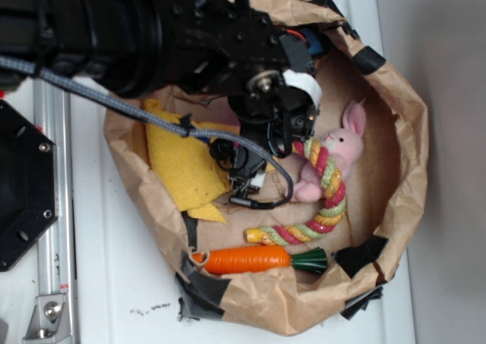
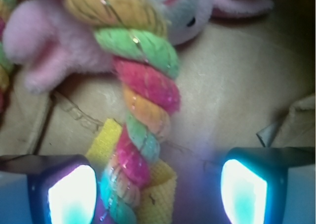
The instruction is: Grab the multicolored rope.
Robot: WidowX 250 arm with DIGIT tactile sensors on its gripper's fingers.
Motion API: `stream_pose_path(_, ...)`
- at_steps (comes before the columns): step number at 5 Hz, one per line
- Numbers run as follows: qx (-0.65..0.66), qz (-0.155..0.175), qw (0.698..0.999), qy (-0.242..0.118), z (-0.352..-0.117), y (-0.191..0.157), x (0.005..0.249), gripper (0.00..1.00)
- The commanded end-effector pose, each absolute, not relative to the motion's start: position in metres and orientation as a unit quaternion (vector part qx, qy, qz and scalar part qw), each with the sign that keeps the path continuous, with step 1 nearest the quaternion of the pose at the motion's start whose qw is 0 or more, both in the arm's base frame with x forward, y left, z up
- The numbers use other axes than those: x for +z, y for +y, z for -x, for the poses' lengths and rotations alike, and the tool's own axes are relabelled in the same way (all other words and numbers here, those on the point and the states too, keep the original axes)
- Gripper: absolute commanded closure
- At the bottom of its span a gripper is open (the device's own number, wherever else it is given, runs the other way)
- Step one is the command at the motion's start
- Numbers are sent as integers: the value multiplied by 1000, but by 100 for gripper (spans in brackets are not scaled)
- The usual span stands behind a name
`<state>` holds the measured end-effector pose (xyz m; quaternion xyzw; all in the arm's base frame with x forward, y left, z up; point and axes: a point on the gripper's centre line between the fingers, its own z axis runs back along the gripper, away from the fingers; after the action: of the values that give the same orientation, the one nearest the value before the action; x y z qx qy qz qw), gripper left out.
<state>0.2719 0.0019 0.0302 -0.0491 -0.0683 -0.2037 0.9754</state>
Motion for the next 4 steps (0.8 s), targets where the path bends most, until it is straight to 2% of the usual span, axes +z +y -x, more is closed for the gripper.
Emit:
stream_pose_path(1,-225,32,968,-104,-304,-18,34,0)
stream_pose_path(2,-233,-10,968,-87,-317,-16,23,0)
stream_pose_path(3,-216,-20,972,-92,-318,-9,20,100)
stream_pose_path(4,-214,-23,971,-106,-313,-9,42,100)
